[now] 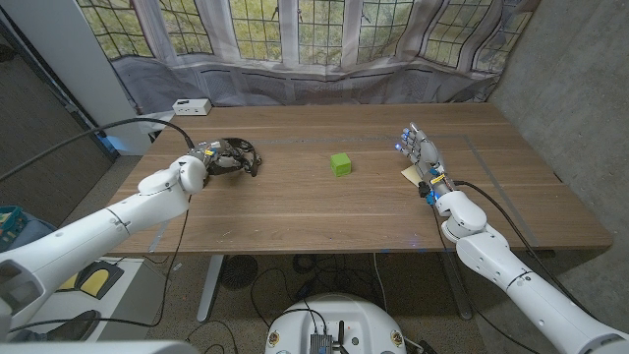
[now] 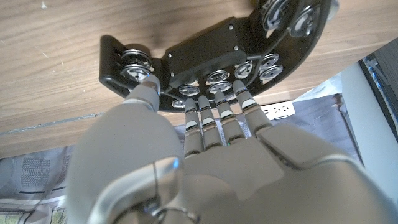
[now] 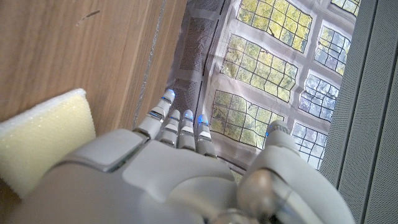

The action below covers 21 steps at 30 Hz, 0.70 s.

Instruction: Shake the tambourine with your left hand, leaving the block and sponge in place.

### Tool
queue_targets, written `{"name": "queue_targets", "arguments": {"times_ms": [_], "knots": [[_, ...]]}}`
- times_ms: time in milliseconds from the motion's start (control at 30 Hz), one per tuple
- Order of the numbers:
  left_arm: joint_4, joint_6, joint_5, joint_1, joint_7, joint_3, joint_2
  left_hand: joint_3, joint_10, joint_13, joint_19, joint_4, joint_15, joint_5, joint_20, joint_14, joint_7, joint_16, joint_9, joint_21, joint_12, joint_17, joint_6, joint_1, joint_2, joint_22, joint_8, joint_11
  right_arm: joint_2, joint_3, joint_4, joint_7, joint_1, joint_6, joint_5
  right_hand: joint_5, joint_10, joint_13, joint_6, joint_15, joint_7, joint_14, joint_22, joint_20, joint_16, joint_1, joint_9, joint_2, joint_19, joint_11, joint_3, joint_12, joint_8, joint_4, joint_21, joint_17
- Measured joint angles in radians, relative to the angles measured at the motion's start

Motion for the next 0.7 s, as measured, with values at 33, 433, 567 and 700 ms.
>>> {"name": "queue_targets", "arguments": {"times_ms": [33,433,567,700], "knots": [[-0.001,0.000,0.001,0.001,0.003,-0.001,0.000,-0.002,0.003,0.000,0.000,-0.002,-0.001,0.000,0.000,0.001,0.001,0.000,0.000,0.000,0.000,0.000,0.002,0.000,0.000,0.000,0.000,-0.003,0.000,0.000,0.000,0.000,0.000,0.000,0.000,0.000,0.000,0.000,0.000,0.000,0.000,0.000,0.000,0.000,0.000,0.000,0.000,0.000,0.000,0.000,0.000,0.000,0.000,0.000,0.000,0.000],[-0.073,0.005,0.014,0.042,0.039,-0.047,0.028,0.000,0.014,-0.005,0.000,-0.009,-0.011,0.000,0.000,0.011,0.001,0.000,0.000,0.005,0.007,0.000,0.012,0.000,0.000,0.000,0.008,-0.003,0.000,-0.001,0.000,0.000,0.001,0.002,-0.003,0.000,0.000,0.000,0.000,0.000,0.000,0.000,0.000,0.000,0.000,0.000,0.000,0.000,0.000,0.000,0.000,0.000,0.000,0.000,0.000,0.000],[-0.099,0.003,0.017,0.059,0.058,-0.067,0.038,0.000,0.023,-0.007,0.000,-0.008,-0.006,0.000,0.000,0.017,-0.004,0.007,0.000,0.005,0.011,0.001,0.018,-0.017,0.018,0.000,0.008,-0.002,0.002,0.000,0.000,-0.003,0.001,0.008,-0.007,0.000,0.000,0.000,0.000,0.000,0.000,0.000,0.000,0.000,0.000,0.000,0.000,0.000,0.000,0.000,0.000,0.000,0.000,0.000,0.000,0.000],[-0.125,0.000,0.017,0.079,0.077,-0.089,0.045,-0.004,0.032,-0.010,0.003,0.015,-0.006,0.000,0.003,0.017,-0.004,0.007,0.000,0.005,0.013,0.006,0.017,-0.050,0.034,0.000,0.008,0.001,0.003,0.001,0.000,-0.004,0.001,0.011,-0.008,0.000,0.000,0.000,0.000,0.000,0.000,0.000,0.000,0.000,0.000,0.000,0.000,0.000,0.000,0.000,0.000,0.000,0.000,0.000,0.000,0.000]]}}
